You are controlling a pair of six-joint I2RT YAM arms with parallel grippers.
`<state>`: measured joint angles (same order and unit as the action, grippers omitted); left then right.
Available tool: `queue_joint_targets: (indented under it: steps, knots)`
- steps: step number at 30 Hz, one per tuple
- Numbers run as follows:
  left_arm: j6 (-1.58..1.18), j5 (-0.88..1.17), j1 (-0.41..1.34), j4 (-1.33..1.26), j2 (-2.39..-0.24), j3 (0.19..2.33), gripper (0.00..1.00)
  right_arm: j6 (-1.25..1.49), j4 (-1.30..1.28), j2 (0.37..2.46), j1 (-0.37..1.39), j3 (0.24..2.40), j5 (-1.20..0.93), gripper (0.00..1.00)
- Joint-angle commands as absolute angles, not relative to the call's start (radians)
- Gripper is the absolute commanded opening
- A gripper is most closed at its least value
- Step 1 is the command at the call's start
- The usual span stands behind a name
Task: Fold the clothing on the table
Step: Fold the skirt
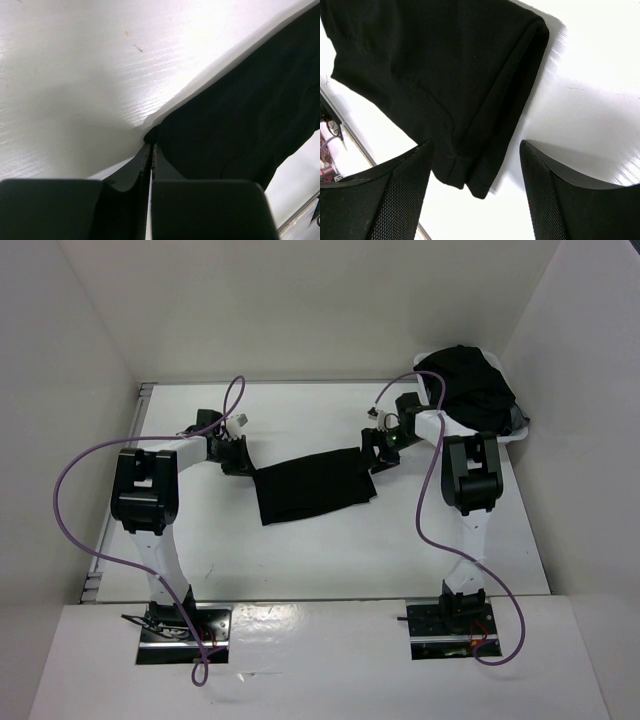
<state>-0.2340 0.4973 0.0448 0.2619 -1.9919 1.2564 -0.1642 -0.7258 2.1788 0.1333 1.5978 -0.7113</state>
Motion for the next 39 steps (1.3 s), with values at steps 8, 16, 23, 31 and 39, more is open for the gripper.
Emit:
queue_joint_targets:
  steps: [8, 16, 23, 31, 39]
  knots:
    - [-0.202, 0.5, 0.046, 0.318, -2.01, 1.246, 0.0, -0.218, -0.767, 2.206, 0.109, 1.591, -0.663, 0.75]
    - [-0.202, 0.5, 0.046, 0.318, -2.019, 1.246, 0.0, -0.227, -0.767, 2.235, 0.109, 1.591, -0.695, 0.71]
    - [-0.202, 0.509, 0.046, 0.318, -2.028, 1.255, 0.0, -0.236, -0.776, 2.253, 0.118, 1.591, -0.713, 0.51]
    - [-0.193, 0.509, 0.046, 0.318, -2.028, 1.255, 0.0, -0.236, -0.785, 2.284, 0.137, 1.612, -0.732, 0.51]
    - [-0.193, 0.518, 0.046, 0.318, -2.037, 1.255, 0.0, -0.236, -0.795, 2.293, 0.137, 1.621, -0.741, 0.51]
